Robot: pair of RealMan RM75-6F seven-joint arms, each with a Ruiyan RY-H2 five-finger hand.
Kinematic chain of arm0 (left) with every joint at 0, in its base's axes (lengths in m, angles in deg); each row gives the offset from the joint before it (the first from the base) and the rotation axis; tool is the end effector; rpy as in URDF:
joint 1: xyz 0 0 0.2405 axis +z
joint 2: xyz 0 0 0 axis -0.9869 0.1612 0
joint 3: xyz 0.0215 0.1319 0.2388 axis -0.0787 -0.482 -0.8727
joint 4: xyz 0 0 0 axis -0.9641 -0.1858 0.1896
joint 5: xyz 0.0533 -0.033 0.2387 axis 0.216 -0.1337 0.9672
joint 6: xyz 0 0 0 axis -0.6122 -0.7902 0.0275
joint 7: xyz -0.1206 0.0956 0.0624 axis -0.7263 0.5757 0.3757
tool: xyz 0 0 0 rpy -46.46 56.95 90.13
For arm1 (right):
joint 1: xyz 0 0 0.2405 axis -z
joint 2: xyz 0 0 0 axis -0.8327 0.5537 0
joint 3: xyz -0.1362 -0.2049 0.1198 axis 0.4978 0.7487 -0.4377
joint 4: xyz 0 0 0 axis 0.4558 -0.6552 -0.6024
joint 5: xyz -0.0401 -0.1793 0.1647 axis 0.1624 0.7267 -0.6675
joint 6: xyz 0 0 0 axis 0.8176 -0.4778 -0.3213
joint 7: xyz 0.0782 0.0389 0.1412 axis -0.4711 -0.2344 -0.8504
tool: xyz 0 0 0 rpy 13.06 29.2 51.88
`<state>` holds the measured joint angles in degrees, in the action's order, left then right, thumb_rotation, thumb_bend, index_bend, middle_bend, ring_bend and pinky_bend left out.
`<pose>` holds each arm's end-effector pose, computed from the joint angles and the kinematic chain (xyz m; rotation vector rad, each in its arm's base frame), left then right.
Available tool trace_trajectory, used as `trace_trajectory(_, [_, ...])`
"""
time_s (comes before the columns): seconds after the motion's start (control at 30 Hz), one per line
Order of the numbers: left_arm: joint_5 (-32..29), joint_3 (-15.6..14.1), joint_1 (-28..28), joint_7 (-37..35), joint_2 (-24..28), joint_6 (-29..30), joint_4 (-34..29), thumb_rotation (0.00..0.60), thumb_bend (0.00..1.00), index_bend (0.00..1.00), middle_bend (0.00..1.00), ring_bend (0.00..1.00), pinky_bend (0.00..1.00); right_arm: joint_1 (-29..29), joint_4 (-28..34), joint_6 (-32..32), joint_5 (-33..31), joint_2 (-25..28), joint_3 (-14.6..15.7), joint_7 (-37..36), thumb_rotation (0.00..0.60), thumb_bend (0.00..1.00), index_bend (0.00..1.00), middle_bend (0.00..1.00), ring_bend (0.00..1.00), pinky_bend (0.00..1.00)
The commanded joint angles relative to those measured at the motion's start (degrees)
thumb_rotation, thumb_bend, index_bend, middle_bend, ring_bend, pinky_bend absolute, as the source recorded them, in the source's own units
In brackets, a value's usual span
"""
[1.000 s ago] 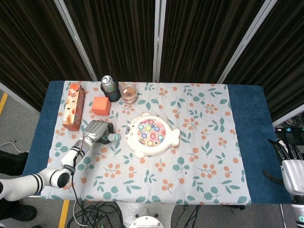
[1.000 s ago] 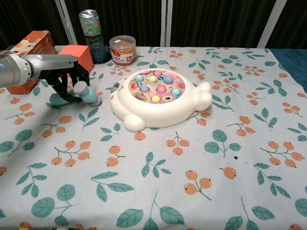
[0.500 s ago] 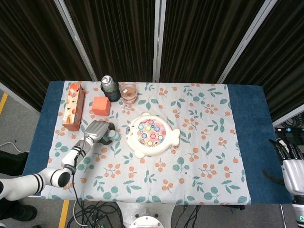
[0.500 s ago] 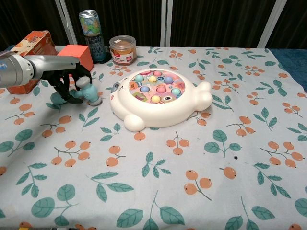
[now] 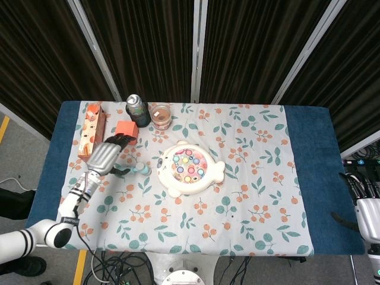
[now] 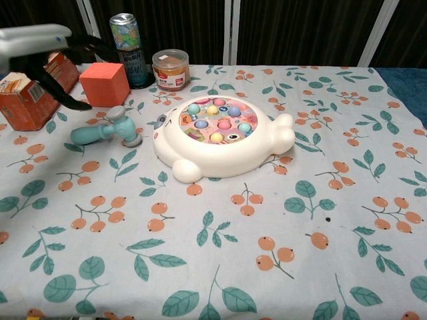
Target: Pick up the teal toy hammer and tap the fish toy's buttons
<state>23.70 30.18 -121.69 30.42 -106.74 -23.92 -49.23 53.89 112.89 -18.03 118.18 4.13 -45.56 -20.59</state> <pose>-0.1988 0.3981 0.0143 -1.7243 -1.0391 -1.0108 -0.3509 -0.1963 0.1733 1.3835 -0.8084 0.9365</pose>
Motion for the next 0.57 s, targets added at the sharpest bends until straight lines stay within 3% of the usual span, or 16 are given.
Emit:
trace_trajectory(0.03, [5.8,-0.6,9.6,-0.7,5.8,15.2,-4.5,0.6,0.15,0.15,0.12,0.03,0.09,-0.3,-0.6,0.3,0.0,0.1,-0.2,-1.5,0.6,0.0,0.11,0.2,0.05,0.11])
trace_trajectory(0.27, [6.1,-4.4,20.3,5.1,10.3,27.1,-5.9,0.6,0.13,0.15,0.12,0.01,0.05,-1.1,-2.6,1.3,-0.2,-0.1,-0.5,-5.7,0.6,0.02,0.11,0.19,0.0,0.1])
trace_trajectory(0.57, [9.7,-9.3,30.3,0.5,12.7,33.0,-10.3,0.6,0.13,0.17,0.13,0.01,0.05,-2.0,-2.5,0.9,2.2,-0.5,0.0,-6.6,0.6,0.04,0.11,0.19,0.0,0.09])
